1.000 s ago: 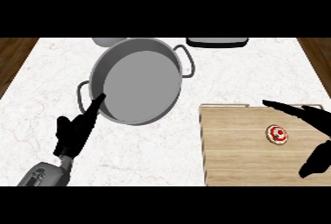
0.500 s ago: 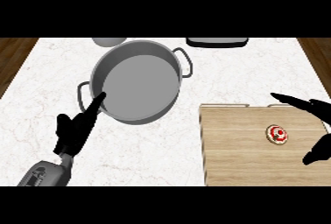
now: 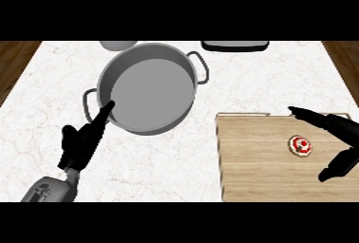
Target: Pick the cupcake from the tray and place it in the pot
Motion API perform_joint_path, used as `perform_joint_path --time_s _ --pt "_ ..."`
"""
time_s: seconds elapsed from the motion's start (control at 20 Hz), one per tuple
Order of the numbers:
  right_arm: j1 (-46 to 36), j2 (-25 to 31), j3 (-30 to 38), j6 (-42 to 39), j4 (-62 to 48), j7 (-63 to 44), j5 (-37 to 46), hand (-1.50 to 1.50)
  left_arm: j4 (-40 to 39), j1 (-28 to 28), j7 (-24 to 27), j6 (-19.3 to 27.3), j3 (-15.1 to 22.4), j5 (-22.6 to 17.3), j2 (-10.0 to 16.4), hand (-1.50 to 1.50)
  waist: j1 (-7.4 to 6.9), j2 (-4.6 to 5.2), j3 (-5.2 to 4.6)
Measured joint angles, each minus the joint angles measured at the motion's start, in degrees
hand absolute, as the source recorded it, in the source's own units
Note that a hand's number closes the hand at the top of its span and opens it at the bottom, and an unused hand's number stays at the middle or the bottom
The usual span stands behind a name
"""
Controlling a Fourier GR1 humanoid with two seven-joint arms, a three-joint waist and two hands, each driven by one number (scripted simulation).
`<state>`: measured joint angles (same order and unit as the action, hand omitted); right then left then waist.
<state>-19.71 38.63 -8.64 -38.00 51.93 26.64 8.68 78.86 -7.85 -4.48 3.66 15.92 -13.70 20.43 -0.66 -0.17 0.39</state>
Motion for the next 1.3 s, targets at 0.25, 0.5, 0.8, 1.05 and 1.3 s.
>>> perform_joint_path --time_s 0.25,0.5,0.8,1.05,1.3 --pt "-1.4 -2.1 -0.5 0.0 -5.6 0.5 -0.1 -1.50 -0.5 -0.7 -0.8 -0.4 -0.5 0.8 -1.0 0.00 -0.08 0.05 0.03" --pt "-2.9 -4.2 -1.5 0.8 -10.8 2.4 0.6 1.50 -0.6 -0.4 -0.3 -1.2 -1.0 1.3 -1.6 0.00 -0.18 -0.28 -0.32" --pt "-2.8 -4.1 -4.8 7.0 -12.9 10.6 5.2 1.50 -0.6 -0.4 -0.5 -1.6 -1.3 2.1 -2.2 0.00 -0.24 -0.48 -0.70" --pt "-2.7 -5.1 -5.3 8.3 -14.9 13.1 4.0 1.50 -0.5 -0.2 -0.3 -2.6 -1.9 2.0 -2.0 0.00 -0.24 -0.67 -1.07" --pt "-6.0 -7.1 -5.1 8.8 -16.8 13.7 1.7 1.50 0.0 -0.5 -0.3 -2.7 -1.4 2.7 -2.6 0.00 -1.70 -0.02 -0.95"
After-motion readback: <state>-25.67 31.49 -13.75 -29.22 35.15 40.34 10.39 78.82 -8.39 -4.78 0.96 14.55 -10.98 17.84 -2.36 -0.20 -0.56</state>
